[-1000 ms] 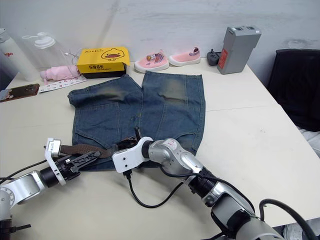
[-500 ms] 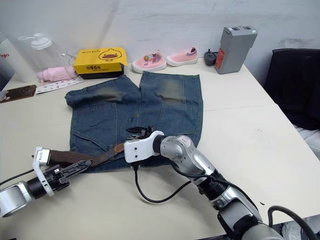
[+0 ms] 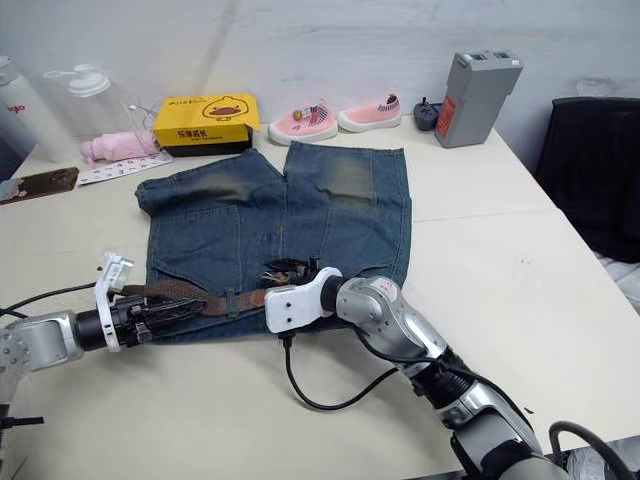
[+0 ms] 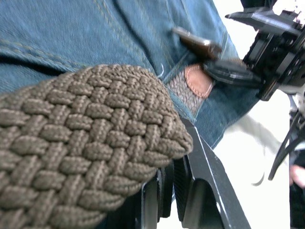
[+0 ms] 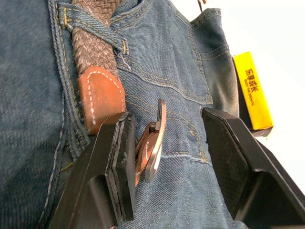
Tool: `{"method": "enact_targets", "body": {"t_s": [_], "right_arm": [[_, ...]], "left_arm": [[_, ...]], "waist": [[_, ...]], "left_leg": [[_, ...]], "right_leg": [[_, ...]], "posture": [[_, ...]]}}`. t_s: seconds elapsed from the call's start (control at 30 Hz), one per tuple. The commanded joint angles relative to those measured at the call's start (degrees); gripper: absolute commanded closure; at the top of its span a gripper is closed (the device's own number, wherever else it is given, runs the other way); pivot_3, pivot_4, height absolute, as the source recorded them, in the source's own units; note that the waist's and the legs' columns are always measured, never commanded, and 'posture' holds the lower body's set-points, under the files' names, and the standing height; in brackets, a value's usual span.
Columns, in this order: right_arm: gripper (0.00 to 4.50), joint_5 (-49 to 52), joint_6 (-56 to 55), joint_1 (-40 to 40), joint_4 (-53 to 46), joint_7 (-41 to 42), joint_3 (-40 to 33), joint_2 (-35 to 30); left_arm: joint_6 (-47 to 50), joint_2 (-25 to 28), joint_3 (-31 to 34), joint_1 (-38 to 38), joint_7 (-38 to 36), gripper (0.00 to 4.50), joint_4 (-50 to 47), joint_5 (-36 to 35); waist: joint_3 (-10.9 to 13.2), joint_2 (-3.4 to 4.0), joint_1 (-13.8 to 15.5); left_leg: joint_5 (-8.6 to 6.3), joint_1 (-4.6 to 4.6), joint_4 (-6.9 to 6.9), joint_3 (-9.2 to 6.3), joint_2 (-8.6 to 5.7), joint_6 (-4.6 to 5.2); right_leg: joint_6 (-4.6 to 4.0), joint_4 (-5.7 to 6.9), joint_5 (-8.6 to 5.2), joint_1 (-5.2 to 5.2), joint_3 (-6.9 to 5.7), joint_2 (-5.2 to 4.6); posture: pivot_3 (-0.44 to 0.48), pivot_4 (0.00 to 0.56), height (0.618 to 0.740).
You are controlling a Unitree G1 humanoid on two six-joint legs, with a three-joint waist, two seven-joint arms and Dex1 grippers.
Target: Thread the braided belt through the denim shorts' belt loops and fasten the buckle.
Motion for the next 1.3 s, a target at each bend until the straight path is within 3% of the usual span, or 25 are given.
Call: {"method": "enact_targets", "body": {"t_s": [0.03,0.37,0.9,1.3], "right_arm": [[2.1,-1.2,-2.0,0.8,-1.0,-0.2,-0.2,-2.0],[2.1,0.0,-6.3,1.9,-1.7,0.6,-2.8,-7.9],[2.1,-3.2,-10.7,1.9,0.5,-0.6,0.1,-6.5],[2.1,-5.0,-24.2,0.0,2.9,-3.8,0.2,-8.5]], "left_arm": [[-1.5,1.9,-1.3,-1.3,-3.7,4.5,1.4,3.2],[-4.2,1.0,-4.7,-5.7,-8.2,4.5,4.3,9.2],[-7.9,-3.3,-8.6,-9.2,-11.2,4.5,5.0,14.8],[-6.4,-5.2,-8.2,-10.1,-11.2,4.5,4.8,15.1]], "waist": [[0.0,0.01,0.1],[0.0,-0.09,0.3],[-0.1,-0.24,0.2],[-0.1,-0.22,0.1]], "left_leg": [[0.0,0.0,0.01,0.0,0.0,0.0],[-0.01,-0.03,0.08,-0.02,-0.03,0.03],[-0.01,-0.02,0.09,-0.01,-0.02,0.02],[-0.01,-0.03,0.1,0.0,-0.02,0.02]], "right_leg": [[0.0,-0.01,0.0,0.01,0.0,0.0],[0.0,-0.04,0.0,0.06,0.0,-0.02],[0.01,-0.07,0.01,0.08,-0.01,0.0],[0.02,-0.04,0.01,0.06,-0.01,0.0]], "posture": [[0.0,0.15,0.636],[0.0,0.15,0.636],[0.0,0.15,0.636],[0.0,0.15,0.636]]}}
